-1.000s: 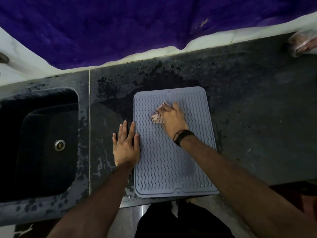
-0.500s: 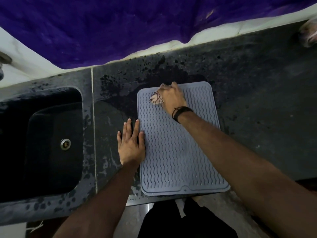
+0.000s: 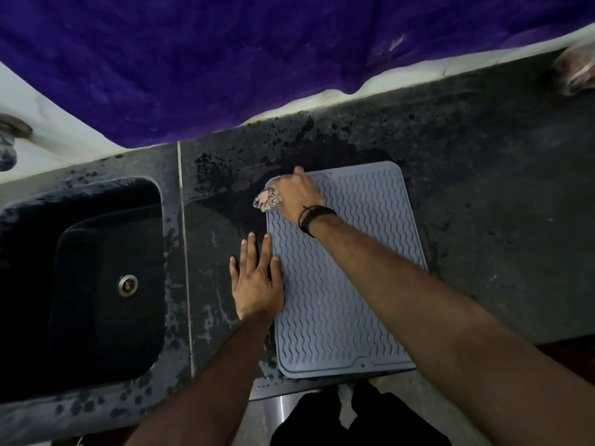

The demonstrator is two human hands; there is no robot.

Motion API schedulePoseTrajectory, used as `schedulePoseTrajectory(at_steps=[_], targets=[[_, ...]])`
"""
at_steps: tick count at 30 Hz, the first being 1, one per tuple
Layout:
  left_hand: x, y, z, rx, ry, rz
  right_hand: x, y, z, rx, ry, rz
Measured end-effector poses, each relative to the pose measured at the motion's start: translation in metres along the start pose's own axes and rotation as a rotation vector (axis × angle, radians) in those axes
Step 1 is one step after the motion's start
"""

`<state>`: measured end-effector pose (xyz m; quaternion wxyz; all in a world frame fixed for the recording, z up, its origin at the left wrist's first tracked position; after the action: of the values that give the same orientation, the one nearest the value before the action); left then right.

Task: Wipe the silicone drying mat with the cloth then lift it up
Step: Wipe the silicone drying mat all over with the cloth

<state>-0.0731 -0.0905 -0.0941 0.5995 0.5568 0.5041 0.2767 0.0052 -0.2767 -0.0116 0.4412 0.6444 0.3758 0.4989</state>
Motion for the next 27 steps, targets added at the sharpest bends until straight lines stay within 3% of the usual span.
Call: schedulePoseTrajectory(at_steps=[9,12,20,27], targets=[[-0.002,0.000,0.000,0.014,0.001,-0.011,-0.073,0.013,-0.014,0.010,-0.334,-0.106],[-0.002,0.001,-0.001,0.010,0.001,-0.024,-0.069,0.009,-0.010,0.013,-0.392,-0.085],[-0.002,0.001,0.000,0.002,-0.010,-0.025,0.001,-0.010,0.016,0.015,-0.222,0.017],[-0.003,0.002,-0.001,0.002,-0.012,-0.037,-0.087,0.005,-0.030,-0.033,-0.419,-0.036]])
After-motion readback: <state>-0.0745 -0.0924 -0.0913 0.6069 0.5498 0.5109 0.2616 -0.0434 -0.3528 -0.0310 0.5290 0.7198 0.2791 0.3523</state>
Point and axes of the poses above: each hand's wrist, its own z-axis towards the middle knuckle, its own y-axis out of the back of the hand, x = y × z, the point moved 4 cm from there along z, towards the middle knuckle, and after that the axes turned 1 degree about -y, right-handed, at the moved point
